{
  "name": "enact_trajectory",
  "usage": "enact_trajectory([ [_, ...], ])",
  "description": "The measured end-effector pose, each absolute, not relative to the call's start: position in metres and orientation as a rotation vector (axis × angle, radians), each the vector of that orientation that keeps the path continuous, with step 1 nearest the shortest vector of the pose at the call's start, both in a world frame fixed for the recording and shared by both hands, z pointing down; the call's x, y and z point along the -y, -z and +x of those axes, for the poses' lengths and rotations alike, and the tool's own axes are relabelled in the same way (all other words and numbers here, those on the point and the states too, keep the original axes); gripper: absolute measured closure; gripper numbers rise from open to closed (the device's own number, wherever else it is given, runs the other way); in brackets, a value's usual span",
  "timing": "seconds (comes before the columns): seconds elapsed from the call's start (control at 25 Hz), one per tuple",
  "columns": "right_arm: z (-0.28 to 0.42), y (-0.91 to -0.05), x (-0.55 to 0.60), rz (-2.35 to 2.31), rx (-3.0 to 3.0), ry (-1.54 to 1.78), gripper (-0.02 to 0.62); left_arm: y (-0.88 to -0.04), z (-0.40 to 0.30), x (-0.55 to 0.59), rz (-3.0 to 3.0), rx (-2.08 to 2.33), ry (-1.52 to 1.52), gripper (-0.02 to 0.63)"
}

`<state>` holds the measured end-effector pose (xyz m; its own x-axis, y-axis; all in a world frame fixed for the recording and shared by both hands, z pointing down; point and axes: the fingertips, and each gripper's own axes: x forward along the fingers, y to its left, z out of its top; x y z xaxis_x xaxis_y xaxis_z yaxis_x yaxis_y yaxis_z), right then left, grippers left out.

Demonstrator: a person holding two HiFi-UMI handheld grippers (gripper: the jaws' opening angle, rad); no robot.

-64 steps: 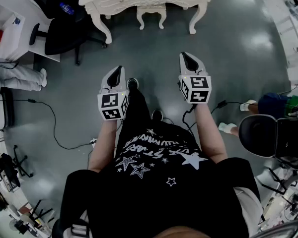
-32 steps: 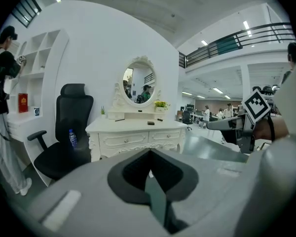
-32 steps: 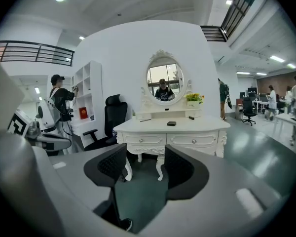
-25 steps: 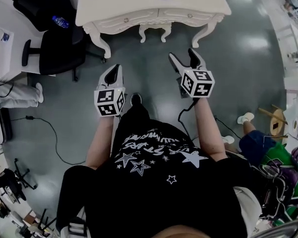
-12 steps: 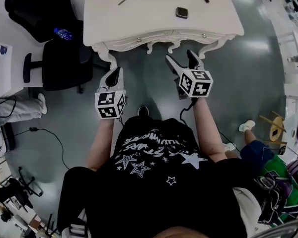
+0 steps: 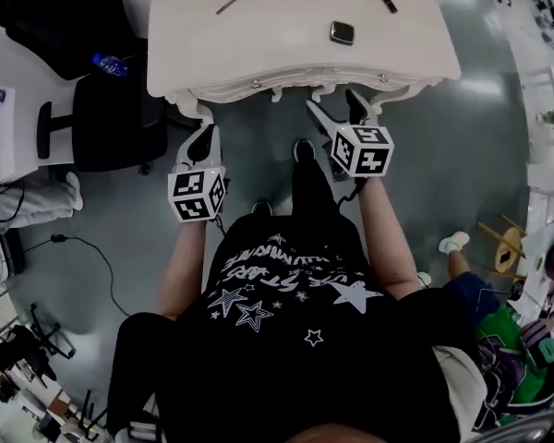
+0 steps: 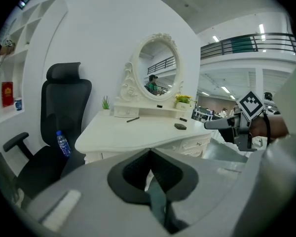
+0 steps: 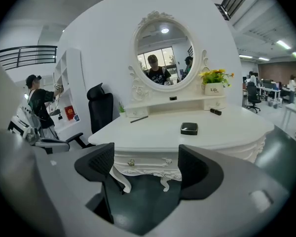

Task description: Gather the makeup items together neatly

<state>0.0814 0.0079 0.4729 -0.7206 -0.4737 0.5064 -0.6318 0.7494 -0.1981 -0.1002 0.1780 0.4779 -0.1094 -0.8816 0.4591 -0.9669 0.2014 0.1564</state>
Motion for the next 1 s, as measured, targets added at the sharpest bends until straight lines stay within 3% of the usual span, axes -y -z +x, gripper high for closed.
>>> enact_trajectory([
  [0.52,0.019,-0.461,0.144,0.584,2.630,-0.444,0.173,-0.445,-0.120,-0.067,1.527,2.253,-0.255,0.606],
  [1.0,-0.041,-0.480,0.172,0.286,2.619,-0.403,0.183,-0.455,-0.131,-0.038,1.334,2.333,-0.252,0.606],
])
